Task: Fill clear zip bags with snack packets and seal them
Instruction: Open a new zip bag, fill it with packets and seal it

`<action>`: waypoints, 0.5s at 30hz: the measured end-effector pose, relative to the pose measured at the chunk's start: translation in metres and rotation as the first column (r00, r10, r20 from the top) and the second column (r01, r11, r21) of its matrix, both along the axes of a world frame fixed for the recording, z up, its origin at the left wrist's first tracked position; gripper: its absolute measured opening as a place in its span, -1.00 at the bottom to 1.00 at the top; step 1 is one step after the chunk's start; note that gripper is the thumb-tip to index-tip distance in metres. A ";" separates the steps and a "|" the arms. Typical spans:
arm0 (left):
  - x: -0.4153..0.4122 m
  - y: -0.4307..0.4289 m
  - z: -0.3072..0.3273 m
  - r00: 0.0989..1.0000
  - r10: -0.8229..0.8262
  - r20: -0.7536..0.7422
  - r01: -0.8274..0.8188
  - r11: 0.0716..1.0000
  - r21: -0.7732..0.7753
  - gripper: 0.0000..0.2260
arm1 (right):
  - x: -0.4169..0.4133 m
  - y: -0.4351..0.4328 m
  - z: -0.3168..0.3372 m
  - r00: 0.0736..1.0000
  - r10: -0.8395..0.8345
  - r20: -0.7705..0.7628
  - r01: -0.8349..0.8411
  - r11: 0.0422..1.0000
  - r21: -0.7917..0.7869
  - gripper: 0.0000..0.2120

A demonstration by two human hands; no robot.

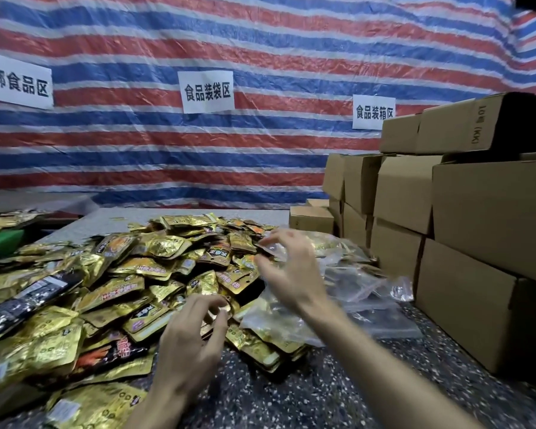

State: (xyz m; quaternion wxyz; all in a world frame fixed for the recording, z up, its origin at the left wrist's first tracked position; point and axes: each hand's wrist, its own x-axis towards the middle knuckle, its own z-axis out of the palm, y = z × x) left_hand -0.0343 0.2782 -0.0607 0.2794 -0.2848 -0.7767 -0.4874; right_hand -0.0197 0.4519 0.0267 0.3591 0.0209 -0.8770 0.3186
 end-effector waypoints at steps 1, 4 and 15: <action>-0.002 -0.003 -0.001 1.000 0.012 0.002 -0.012 1.000 0.009 -0.87 | 0.005 -0.016 -0.012 0.997 0.075 -0.030 -0.078 0.994 -0.076 -0.86; -0.009 -0.010 -0.004 0.998 0.034 0.045 -0.037 0.997 0.074 -0.90 | 0.015 -0.048 -0.046 0.970 0.204 -0.131 -0.231 0.943 -0.239 -0.95; 0.001 -0.042 0.016 0.999 0.040 0.009 -0.040 0.999 0.005 -0.77 | 0.024 -0.045 -0.073 0.883 0.469 0.017 -0.445 0.847 -0.291 -0.76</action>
